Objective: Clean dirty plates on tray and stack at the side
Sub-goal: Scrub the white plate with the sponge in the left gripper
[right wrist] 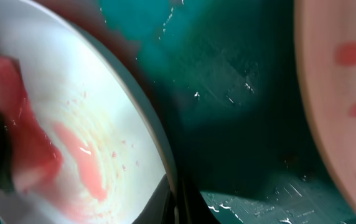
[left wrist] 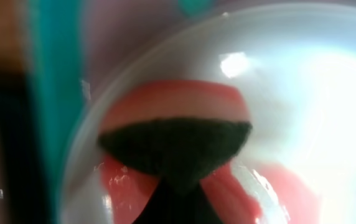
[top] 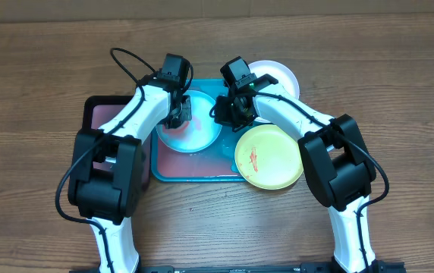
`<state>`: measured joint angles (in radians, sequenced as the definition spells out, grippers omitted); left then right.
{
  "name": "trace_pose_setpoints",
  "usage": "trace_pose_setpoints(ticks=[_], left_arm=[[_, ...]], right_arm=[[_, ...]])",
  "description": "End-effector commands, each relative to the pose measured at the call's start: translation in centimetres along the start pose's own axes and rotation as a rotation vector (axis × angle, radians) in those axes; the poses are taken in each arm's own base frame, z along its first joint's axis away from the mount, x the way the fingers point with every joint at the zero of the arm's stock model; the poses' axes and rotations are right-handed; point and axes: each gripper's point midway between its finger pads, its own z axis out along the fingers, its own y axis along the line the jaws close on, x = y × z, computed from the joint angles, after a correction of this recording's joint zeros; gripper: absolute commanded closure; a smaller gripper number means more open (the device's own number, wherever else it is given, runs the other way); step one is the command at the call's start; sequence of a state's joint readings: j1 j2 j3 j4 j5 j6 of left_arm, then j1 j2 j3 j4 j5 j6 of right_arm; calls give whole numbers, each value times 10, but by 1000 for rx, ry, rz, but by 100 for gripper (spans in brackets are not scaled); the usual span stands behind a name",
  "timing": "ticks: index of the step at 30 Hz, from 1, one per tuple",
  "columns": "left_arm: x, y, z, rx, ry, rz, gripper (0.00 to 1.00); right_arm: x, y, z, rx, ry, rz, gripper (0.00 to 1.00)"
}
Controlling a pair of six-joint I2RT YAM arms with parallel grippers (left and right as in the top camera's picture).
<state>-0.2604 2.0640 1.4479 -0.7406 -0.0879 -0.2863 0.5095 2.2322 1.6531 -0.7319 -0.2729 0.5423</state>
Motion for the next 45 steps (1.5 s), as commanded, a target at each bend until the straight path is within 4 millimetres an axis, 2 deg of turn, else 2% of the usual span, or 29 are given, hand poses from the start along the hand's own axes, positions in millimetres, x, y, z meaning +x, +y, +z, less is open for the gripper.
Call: trace_pose_setpoints(ticks=[1,3,5,7,10,12,14,16,18,20,23,25,28,31,34,37,40,42,45], left_arm=[[48,-73,-16,480,164,309,96],[57,-92,-29,632,170,381,96],[53,-94,-29,637,150,385,96],[38,-87,-21,562,109,328,96],[7,-54,-3,326,25,154,96],[-13,-20,5,116,-52,32,96],[-26,15,4,-83,-123,-86,96],[-31,44,-1,-243,-177,-181,96],[-25,49,-2,-273,-161,-186,96],[-10,42,1,-236,-87,-156,96],[26,15,5,-80,93,-41,96],[53,-16,0,122,219,106,96],[78,-57,-18,421,296,308,96],[82,-77,-30,576,281,403,96],[65,-75,-22,538,214,384,96],[31,-57,-7,377,114,241,96],[3,-22,5,143,17,76,96],[-7,10,6,-45,-36,-48,96],[-2,36,3,-187,-37,-117,96]], right_arm=[[2,2,2,-17,7,2,96],[1,3,2,-17,7,2,96],[1,3,2,-17,7,2,96],[2,2,2,-16,8,3,96],[3,2,2,-13,12,4,96],[3,1,2,-13,12,4,96],[3,2,2,-13,12,4,96],[3,2,2,-13,12,4,96],[2,2,2,-13,11,4,96],[2,2,2,-14,9,3,96],[2,2,2,-15,9,3,96],[2,2,2,-16,8,2,96],[1,3,2,-17,6,2,96],[1,3,2,-17,7,2,96],[1,2,2,-17,7,2,96],[2,2,2,-17,7,2,96],[1,2,2,-16,7,2,96],[1,2,2,-16,7,2,96],[1,2,2,-16,6,2,96]])
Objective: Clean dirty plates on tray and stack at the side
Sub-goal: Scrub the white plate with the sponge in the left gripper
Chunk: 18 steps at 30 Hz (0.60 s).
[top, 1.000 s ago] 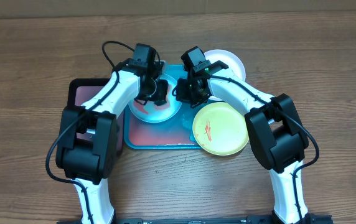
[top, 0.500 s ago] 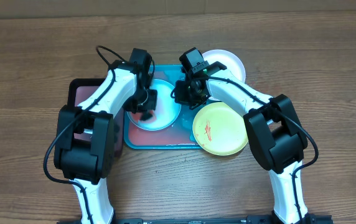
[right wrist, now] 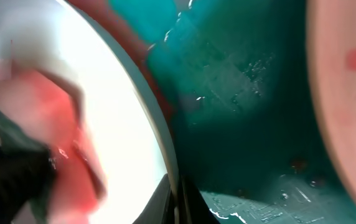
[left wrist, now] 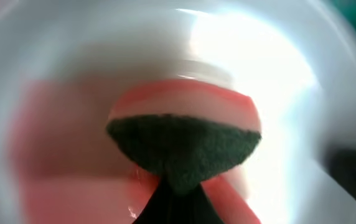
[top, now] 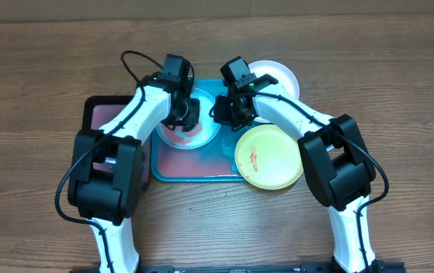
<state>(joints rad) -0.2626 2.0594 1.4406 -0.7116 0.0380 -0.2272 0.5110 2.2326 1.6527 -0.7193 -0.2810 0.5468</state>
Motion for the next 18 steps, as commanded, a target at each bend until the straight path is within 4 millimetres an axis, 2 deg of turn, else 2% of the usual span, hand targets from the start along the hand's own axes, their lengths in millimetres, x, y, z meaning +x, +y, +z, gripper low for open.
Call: trace_pose_setpoints(ticks=[1,6,10,14,16,17,18], left_arm=[[5,62,-3,-332,-30,-179,96],[45,53,-5,-298,147,-147,96],[66,14,-3,-52,272,29,96],[67,-34,-7,263,263,246,96],[59,-43,-8,314,223,267,96],[54,-43,-7,314,204,264,96],[41,-38,-4,281,159,230,96]], right_arm=[[2,-1,1,-3,10,2,96],[2,-1,1,-3,11,3,96],[2,-1,1,-3,11,3,96],[3,-1,1,-2,13,3,96],[3,-1,1,-1,15,4,96],[4,-2,1,0,16,5,96],[4,-2,1,1,17,5,96]])
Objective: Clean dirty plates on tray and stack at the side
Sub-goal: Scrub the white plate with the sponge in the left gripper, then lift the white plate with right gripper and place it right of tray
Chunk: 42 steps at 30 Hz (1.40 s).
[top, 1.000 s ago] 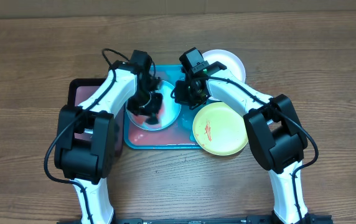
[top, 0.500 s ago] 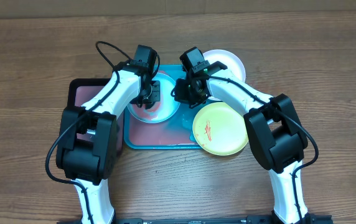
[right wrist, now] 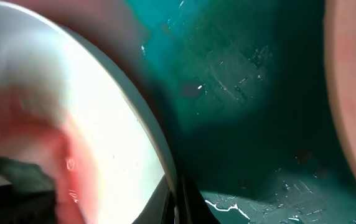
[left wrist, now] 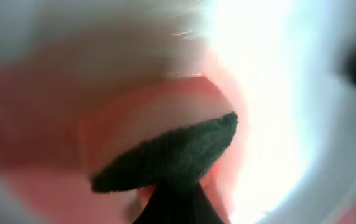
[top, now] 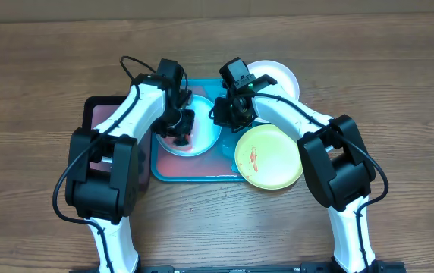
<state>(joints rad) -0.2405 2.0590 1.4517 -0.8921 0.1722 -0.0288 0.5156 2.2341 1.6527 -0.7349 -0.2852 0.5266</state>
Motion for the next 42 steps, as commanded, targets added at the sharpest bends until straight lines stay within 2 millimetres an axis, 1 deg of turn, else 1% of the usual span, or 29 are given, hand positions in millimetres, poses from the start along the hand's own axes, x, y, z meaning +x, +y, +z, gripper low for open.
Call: trace_pose_setpoints(ticks=[1,3,4,7,9,10,12,17,19,23,24,25,27,28,30,32,33,34,35,37,38,39,40,41,42], left_arm=[[-12,-25,7,132,-48,53,96],[-22,-3,5,25,-84,-50,96],[-26,11,3,-44,-101,-105,96],[-31,49,-9,-244,-143,-245,96],[-31,62,-16,-329,-157,-290,96],[-30,65,-17,-345,-154,-293,96],[-23,62,-16,-342,-125,-289,96],[0,35,-7,-270,-17,-255,96],[5,22,-3,-234,7,-227,96],[-1,-14,2,-57,9,-47,96],[-5,-19,2,-30,-4,-25,96],[-9,-19,2,-28,-19,-23,96],[-17,-10,1,-60,-53,-54,96],[-20,3,-1,-116,-74,-117,96],[-21,29,-5,-237,-103,-239,96],[-16,57,-13,-370,-123,-361,96],[-12,66,-17,-417,-123,-400,96],[-8,71,-18,-443,-114,-421,96],[-4,72,-19,-448,-100,-426,96],[5,65,-16,-414,-51,-418,96],[9,55,-12,-364,-19,-390,96],[13,30,-5,-235,37,-296,96],[15,18,-3,-172,56,-254,96],[17,-2,-1,-61,81,-177,96],[18,-19,-1,27,93,-116,96]], right_arm=[[-1,-2,0,-4,-1,24,96],[-1,-2,0,-5,-1,24,96],[-1,-2,0,-5,-1,24,96],[-1,-2,0,-5,-2,24,96],[-2,-2,0,-4,-2,23,96],[-1,-2,0,-4,-2,23,96],[-1,-2,0,-4,-2,23,96],[-1,-2,0,-4,-2,23,96],[-1,-2,0,-4,-2,24,96],[-2,-2,0,-5,-2,24,96],[-2,-1,0,-6,-3,23,96],[-2,-1,0,-6,-3,23,96],[-1,-2,0,-4,-1,24,96],[-1,-2,0,-3,0,24,96],[0,-2,0,-2,2,22,96],[-1,-2,0,-2,2,22,96],[-1,-2,0,-3,2,22,96],[-1,-2,0,-3,2,22,96],[-1,-2,0,-3,1,22,96],[-1,-2,0,-4,-1,21,96],[-1,-2,0,-5,-1,21,96],[-1,-2,0,-5,-2,21,96],[-1,-2,0,-5,-1,21,96],[-1,-2,0,-5,-1,21,96],[-1,-2,0,-5,-1,21,96]])
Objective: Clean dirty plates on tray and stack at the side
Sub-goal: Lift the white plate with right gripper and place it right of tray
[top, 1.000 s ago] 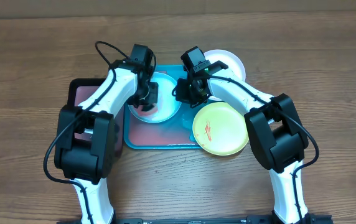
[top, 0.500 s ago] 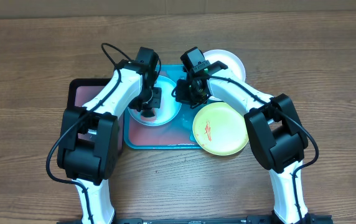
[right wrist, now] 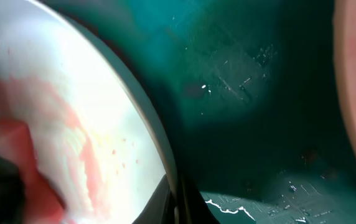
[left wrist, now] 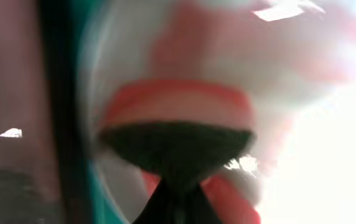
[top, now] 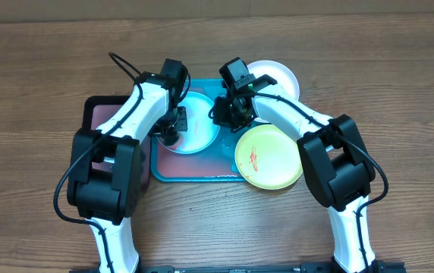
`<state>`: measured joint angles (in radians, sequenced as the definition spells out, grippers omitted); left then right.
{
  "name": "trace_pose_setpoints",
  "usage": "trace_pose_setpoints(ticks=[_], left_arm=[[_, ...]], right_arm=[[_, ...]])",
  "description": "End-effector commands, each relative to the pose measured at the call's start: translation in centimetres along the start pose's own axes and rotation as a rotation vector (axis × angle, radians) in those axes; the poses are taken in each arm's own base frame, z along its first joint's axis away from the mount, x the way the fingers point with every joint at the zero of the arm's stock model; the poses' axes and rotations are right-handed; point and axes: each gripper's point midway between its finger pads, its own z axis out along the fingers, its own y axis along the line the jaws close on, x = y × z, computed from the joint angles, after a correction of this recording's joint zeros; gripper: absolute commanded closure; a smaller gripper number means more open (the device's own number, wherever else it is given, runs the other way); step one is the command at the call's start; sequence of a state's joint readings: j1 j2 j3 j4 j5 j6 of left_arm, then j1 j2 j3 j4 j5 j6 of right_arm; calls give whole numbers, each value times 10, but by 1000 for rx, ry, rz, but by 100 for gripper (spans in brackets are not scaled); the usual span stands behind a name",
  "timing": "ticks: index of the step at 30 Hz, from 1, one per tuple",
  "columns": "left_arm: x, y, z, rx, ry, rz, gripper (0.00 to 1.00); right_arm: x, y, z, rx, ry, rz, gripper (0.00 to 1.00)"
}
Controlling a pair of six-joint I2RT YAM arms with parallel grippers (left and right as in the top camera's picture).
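A pale blue plate [top: 198,125] smeared with red lies on the teal tray [top: 202,168]. My left gripper [top: 170,133] is shut on a red-and-dark-green sponge [left wrist: 177,127] pressed against the plate's left side. At the plate's right edge my right gripper [top: 221,114] is shut on the rim [right wrist: 165,163], thin between its jaws. A yellow plate [top: 268,157] with a red streak rests on the tray's right end. Beyond it a white plate [top: 276,76] lies on the table.
A dark maroon tray [top: 105,121] sits left of the teal one, under my left arm. Water drops glisten on the teal tray floor [right wrist: 246,81]. Wooden table [top: 35,83] stretches all around.
My left gripper has shifted with the sponge from the plate's lower middle to its left edge, near the teal tray's rim. The right gripper keeps its hold on the rim.
The sponge was first at the plate's left side, then near its centre, then lower on it, and now back at the left edge. Red smear remains across the plate. My right gripper held the rim at every moment.
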<state>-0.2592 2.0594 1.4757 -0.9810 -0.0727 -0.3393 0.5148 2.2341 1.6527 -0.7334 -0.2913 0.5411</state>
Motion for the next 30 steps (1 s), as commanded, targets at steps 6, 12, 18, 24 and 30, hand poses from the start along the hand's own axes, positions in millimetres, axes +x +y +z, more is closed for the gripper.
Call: trace_pose_setpoints(ticks=[6,12,18,24,30], left_arm=[[-1,-67,-32,436,25,265,96],[-70,-18,-118,401,-153,100,96],[-79,70,-151,175,-175,-149,96],[-69,111,-141,98,-123,-241,96],[-70,127,-135,91,-123,-278,96]], right_arm=[[-1,-2,0,-1,1,6,96],[-2,-1,-1,-4,-4,-1,96],[-20,12,-30,15,-76,-74,96],[-37,1,-80,258,-231,-115,96],[-42,-1,-137,572,-447,-196,96]])
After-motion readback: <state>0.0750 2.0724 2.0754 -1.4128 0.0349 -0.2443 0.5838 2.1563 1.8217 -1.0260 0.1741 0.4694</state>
